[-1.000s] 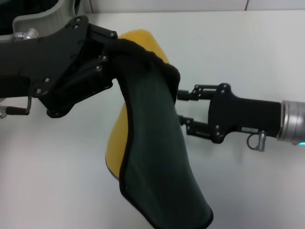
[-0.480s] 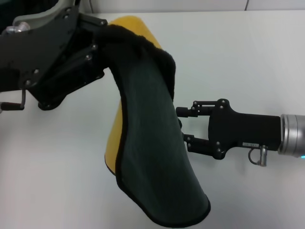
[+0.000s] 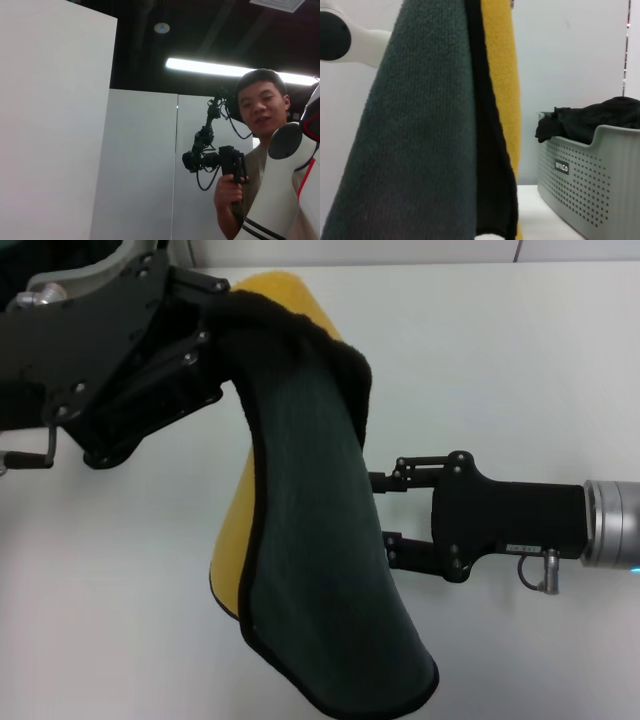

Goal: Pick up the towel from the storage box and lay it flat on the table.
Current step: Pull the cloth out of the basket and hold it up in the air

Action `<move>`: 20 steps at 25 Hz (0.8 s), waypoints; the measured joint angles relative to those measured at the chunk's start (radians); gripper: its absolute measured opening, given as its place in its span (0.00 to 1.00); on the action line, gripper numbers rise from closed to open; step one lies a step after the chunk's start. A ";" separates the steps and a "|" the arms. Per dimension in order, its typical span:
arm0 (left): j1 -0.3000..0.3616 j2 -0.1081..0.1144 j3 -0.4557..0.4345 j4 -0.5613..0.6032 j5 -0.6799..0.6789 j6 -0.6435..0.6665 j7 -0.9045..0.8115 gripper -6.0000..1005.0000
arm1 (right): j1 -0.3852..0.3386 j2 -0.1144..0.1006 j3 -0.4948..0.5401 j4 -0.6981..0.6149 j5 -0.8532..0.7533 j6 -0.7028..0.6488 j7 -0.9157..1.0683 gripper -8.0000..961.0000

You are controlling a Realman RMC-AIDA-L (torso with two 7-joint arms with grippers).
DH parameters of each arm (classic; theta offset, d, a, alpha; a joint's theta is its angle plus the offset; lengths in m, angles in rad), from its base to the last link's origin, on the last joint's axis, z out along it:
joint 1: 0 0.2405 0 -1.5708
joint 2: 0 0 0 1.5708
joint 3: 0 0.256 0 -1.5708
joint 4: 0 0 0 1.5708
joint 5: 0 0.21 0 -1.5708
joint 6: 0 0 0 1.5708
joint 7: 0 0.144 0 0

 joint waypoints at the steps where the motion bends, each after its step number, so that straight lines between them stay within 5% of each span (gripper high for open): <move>1: 0.000 0.000 -0.001 0.000 0.000 0.000 0.000 0.01 | 0.000 0.000 0.000 -0.001 -0.004 -0.001 0.001 0.44; 20: 0.008 -0.001 0.002 -0.003 0.005 -0.001 0.024 0.01 | 0.000 0.006 0.012 -0.029 -0.011 -0.004 0.000 0.37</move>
